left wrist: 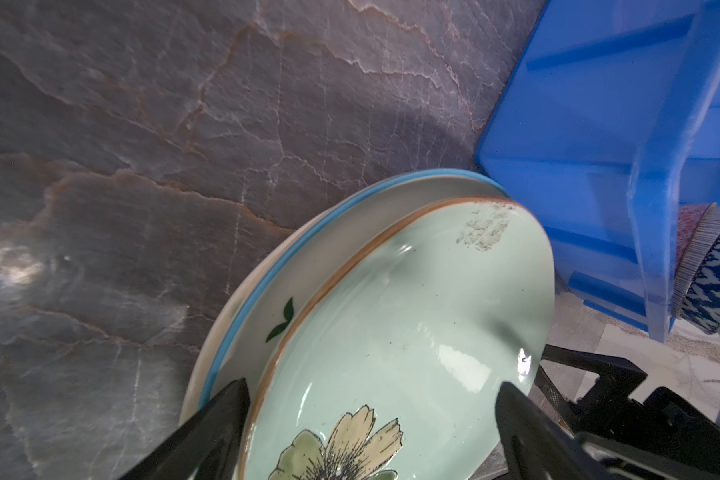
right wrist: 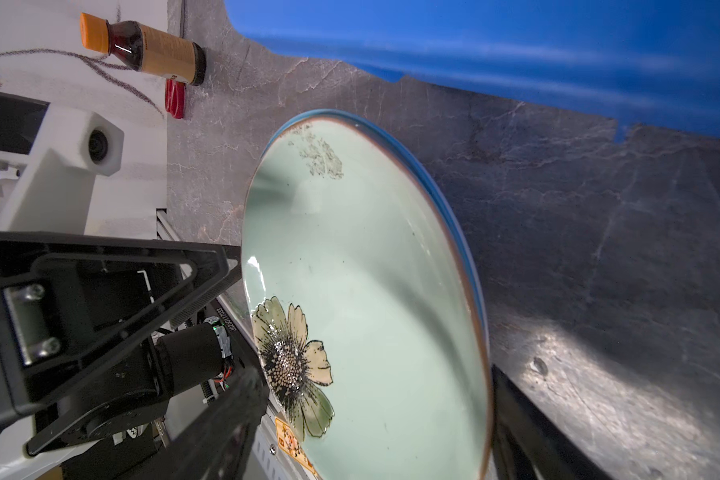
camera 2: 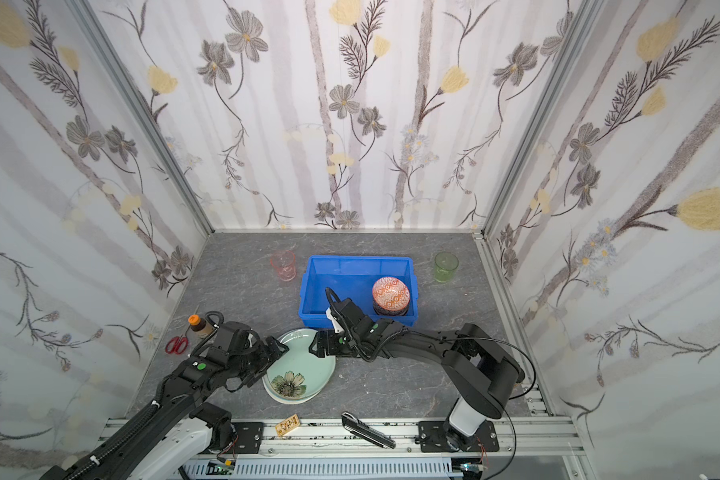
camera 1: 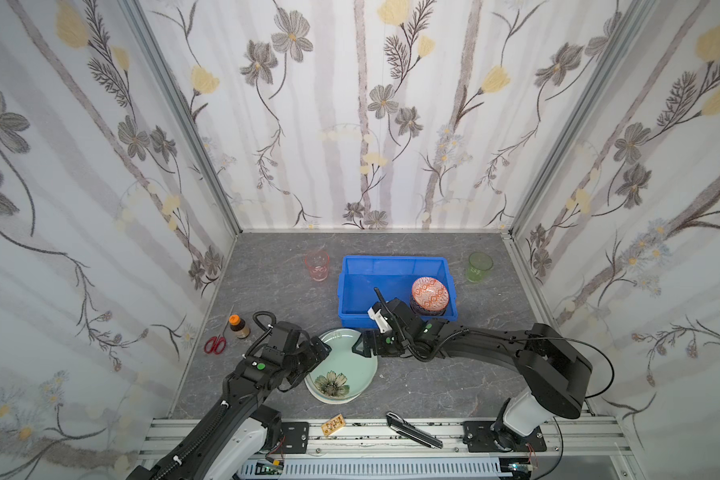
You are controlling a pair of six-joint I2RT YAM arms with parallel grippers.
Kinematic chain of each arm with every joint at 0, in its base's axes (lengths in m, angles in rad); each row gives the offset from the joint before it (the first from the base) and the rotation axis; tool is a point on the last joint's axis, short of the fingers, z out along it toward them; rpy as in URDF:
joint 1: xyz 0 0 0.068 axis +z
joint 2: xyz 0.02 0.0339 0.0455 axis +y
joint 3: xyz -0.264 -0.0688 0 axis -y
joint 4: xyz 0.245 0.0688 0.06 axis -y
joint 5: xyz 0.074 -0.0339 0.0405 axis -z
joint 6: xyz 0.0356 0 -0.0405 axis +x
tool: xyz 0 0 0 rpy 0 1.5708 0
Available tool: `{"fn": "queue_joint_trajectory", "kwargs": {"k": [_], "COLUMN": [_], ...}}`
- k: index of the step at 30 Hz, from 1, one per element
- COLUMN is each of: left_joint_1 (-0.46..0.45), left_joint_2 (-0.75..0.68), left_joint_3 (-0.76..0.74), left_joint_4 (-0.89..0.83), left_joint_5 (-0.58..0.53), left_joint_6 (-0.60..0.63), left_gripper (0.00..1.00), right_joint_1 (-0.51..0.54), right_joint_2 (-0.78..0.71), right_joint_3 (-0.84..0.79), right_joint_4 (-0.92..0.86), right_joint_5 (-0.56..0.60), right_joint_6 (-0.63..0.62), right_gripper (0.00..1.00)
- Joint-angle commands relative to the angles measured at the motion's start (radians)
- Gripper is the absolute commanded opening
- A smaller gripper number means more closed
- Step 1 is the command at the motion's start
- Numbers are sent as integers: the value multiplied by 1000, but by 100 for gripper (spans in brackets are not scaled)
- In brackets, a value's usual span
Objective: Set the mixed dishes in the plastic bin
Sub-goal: 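Close both grippers on the green plate rim nearest the bin, then lift the green plate off the watermelon plate with both grippers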
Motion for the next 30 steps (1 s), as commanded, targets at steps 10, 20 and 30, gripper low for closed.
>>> {"fn": "queue_joint_trajectory", "kwargs": {"k": [10, 20, 30], "left_joint_1": [-1, -4, -4], "left_joint_2": [-10, -24, -17], "left_joint_3": [-3, -11, -24], "left_joint_4": [108, 157, 181], "left_joint_5": [45, 71, 84], "left_joint_6": [-44, -74, -80], "left_gripper": [94, 93, 92], "right_joint_1": [1, 1, 1], "right_joint_2": [-13, -11, -31], "right_joint_3": [-33, -55, -59], "right_joint_4": [120, 191, 186], "right_joint_5": [-49, -75, -54], "right_joint_6": [52, 88, 98], "right_gripper": [53, 44, 33]}}
